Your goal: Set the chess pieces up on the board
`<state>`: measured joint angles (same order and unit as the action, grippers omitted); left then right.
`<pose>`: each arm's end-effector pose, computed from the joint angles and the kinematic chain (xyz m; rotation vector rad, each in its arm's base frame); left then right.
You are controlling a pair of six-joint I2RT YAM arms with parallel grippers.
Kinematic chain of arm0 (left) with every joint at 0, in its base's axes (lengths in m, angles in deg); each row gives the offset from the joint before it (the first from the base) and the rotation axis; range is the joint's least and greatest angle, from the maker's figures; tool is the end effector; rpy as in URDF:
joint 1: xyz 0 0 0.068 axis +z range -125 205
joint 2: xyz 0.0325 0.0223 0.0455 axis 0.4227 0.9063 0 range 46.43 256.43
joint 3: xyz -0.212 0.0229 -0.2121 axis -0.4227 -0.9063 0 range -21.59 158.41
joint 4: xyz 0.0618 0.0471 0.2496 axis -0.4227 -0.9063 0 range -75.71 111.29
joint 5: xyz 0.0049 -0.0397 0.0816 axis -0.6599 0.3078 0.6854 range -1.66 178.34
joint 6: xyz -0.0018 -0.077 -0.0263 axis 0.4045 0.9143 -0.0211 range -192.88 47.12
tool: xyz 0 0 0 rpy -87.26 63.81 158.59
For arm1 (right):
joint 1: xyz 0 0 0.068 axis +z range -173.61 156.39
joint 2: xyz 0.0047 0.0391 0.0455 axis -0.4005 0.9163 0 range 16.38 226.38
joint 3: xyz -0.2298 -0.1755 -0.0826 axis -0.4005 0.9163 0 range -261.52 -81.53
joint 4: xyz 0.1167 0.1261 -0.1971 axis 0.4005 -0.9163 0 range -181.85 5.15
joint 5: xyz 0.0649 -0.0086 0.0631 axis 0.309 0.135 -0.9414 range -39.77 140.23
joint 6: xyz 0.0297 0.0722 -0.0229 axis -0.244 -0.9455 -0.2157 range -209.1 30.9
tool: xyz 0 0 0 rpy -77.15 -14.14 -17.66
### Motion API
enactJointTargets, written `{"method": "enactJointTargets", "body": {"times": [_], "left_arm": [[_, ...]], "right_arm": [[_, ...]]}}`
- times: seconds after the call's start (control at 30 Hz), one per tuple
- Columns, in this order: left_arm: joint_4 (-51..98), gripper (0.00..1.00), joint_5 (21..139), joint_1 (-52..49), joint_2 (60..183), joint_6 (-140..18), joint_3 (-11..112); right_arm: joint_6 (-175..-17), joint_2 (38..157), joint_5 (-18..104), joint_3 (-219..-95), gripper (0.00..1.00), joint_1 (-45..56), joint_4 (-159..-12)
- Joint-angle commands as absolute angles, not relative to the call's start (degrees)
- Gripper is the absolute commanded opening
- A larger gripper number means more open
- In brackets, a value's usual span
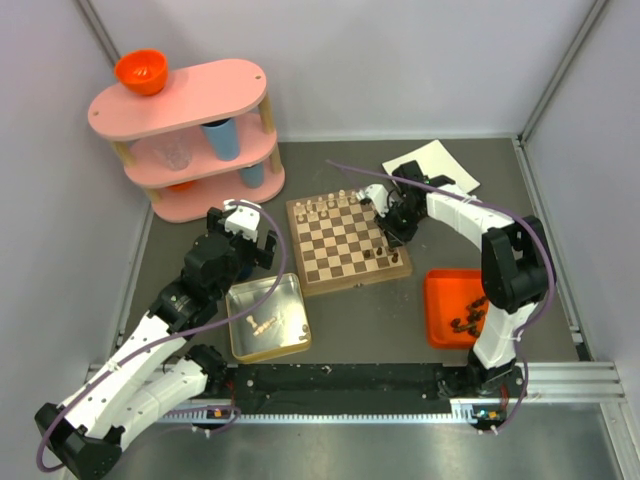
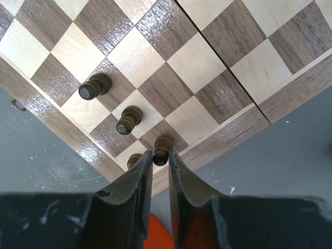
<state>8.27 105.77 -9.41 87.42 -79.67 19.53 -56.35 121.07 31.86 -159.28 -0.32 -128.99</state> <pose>0.1618 -0.0852 0.3345 0.4210 1.7356 -0.0735 0.3453 0.1730 0.2058 -1.3619 2.4011 0.4068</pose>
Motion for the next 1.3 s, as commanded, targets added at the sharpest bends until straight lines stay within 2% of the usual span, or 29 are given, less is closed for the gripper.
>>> {"method": "enactJointTargets", "body": {"times": [0.0,0.07,0.33,0.5,0.77,0.93,1.07,1.17,1.27], "left_arm": [[10.9,0.99,105.7,-9.3,86.5,-80.1,19.8],[10.9,0.99,105.7,-9.3,86.6,-80.1,19.8],[11.0,0.99,105.7,-9.3,86.6,-80.1,19.8],[10.9,0.99,105.8,-9.3,86.7,-80.0,19.8],[10.5,0.99,105.5,-9.3,86.4,-79.0,20.2],[9.6,0.99,96.6,-9.3,86.6,-73.4,22.7],[8.2,0.99,83.7,-9.3,90.2,-66.4,27.3],[11.3,0.99,71.7,-9.4,94.7,-59.1,28.3],[15.3,0.99,64.5,-11.5,98.6,-51.6,29.4]], "right_arm": [[-56.8,120.9,32.1,-160.9,0.19,0.7,-128.6],[-56.8,120.7,32.1,-160.9,0.24,0.7,-128.6],[-57.1,119.2,31.9,-161.3,0.3,0.8,-128.8],[-57.5,116.4,32.5,-162.2,0.41,0.7,-129.1],[-56.0,108.2,35.4,-161.7,0.54,0.4,-130.0],[-56.7,97.9,30.1,-158.7,0.57,-5.6,-130.0],[-58.7,89.8,16.3,-154.2,0.61,-14.4,-127.7],[-62.6,82.5,9.9,-146.3,0.77,-21.7,-119.5],[-68.4,78.5,4.0,-138.3,0.84,-28.8,-110.8]]}}
